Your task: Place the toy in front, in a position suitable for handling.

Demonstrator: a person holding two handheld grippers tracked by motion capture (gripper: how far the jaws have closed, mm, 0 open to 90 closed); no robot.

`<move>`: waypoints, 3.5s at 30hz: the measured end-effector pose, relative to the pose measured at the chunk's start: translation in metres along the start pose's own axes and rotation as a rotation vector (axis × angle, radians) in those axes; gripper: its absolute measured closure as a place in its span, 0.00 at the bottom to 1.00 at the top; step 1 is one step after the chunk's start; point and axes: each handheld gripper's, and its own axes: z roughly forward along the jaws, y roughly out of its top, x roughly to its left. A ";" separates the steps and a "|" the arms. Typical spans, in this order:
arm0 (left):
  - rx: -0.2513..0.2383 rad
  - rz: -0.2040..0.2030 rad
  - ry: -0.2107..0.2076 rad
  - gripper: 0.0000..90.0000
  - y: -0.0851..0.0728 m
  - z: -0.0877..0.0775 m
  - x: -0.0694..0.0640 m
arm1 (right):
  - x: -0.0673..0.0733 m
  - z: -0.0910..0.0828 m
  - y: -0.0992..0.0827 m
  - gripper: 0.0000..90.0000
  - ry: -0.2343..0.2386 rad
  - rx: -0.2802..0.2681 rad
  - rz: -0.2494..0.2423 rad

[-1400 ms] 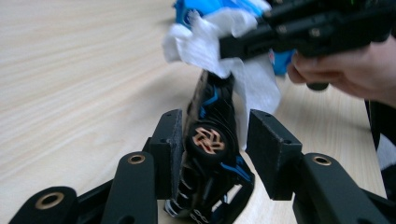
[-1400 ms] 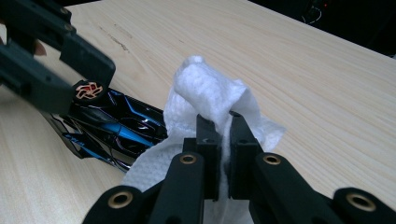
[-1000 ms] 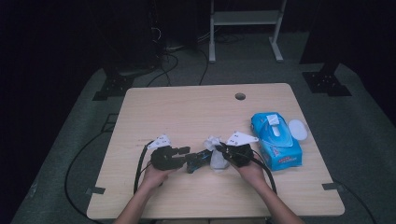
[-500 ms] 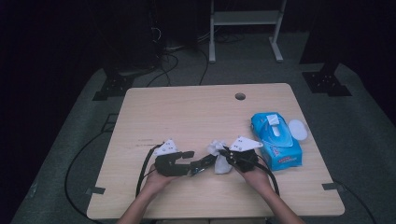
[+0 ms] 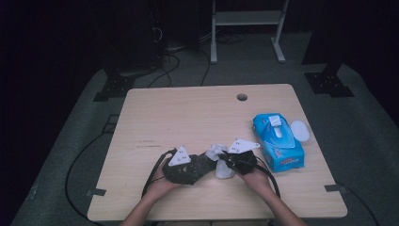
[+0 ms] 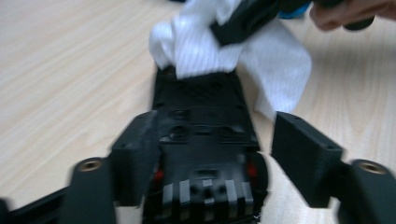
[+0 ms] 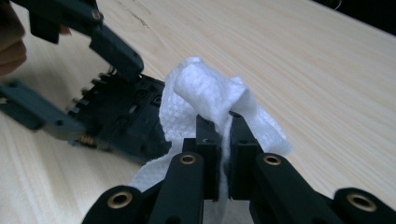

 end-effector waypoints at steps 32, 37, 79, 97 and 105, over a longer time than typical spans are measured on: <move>0.126 0.062 0.054 0.27 -0.014 0.012 0.002 | 0.042 0.030 0.009 0.94 0.225 -0.019 0.027; 0.119 0.062 0.049 0.27 -0.014 0.011 0.003 | 0.019 0.024 0.004 0.94 0.166 0.012 0.083; 0.110 0.063 0.038 0.28 -0.013 0.012 0.002 | 0.013 0.023 0.003 0.96 0.173 0.037 0.109; 0.108 0.063 0.039 0.28 -0.013 0.011 0.002 | 0.022 0.017 0.013 0.71 0.214 0.023 0.050; 0.103 0.061 0.038 0.28 -0.014 0.012 0.002 | 0.013 0.000 0.016 0.62 0.195 -0.018 0.000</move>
